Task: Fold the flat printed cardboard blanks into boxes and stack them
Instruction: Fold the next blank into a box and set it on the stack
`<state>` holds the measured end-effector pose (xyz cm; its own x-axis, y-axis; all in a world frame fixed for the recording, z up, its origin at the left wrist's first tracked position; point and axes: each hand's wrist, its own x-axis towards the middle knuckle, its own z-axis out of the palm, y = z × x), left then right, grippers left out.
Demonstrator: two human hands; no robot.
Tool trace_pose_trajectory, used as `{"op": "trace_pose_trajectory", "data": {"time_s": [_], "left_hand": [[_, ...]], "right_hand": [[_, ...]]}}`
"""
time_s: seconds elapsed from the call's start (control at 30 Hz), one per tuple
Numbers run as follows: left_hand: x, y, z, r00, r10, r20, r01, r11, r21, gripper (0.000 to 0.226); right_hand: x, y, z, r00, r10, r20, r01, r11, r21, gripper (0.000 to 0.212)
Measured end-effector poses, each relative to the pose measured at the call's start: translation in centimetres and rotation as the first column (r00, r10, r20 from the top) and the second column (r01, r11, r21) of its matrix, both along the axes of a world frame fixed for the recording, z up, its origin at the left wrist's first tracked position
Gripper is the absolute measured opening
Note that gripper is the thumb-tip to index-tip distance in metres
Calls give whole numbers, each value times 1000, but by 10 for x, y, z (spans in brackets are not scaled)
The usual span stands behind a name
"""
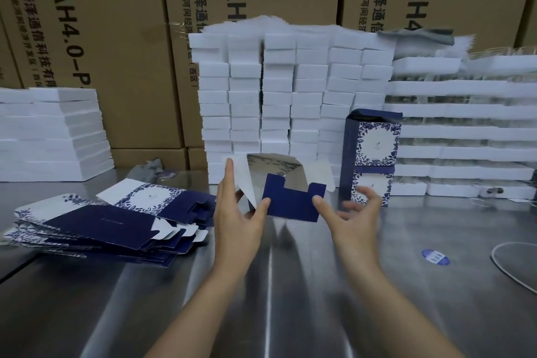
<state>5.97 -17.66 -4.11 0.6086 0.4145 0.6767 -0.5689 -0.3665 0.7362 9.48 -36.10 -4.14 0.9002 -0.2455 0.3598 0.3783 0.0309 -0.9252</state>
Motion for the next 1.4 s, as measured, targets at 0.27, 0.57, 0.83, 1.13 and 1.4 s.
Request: {"op": "trace_pose_trajectory", "data": {"time_s": [0.27,0.57,0.83,1.13,1.4], "left_hand": [[0,-3,1,998,18,58,-21,998,62,99],[-5,-12,1,994,3,113,-18,990,138,100],[-11,-30,10,965,10,260,-73,969,234,100],[51,-63,77,873,-452,-181,218,695,-686,42],[90,-61,100,934,-324,-147,206,829,-520,52]], "right_hand": [[5,8,-7,844,360,-398,-274,926,259,84],[-2,14,-5,714,600,-361,-503,798,331,70],[-9,23,7,896,402,-188,-348,899,267,35],[37,75,87,986,169,-10,-158,940,301,41],[75,81,96,984,165,62,-175,956,237,48]]}}
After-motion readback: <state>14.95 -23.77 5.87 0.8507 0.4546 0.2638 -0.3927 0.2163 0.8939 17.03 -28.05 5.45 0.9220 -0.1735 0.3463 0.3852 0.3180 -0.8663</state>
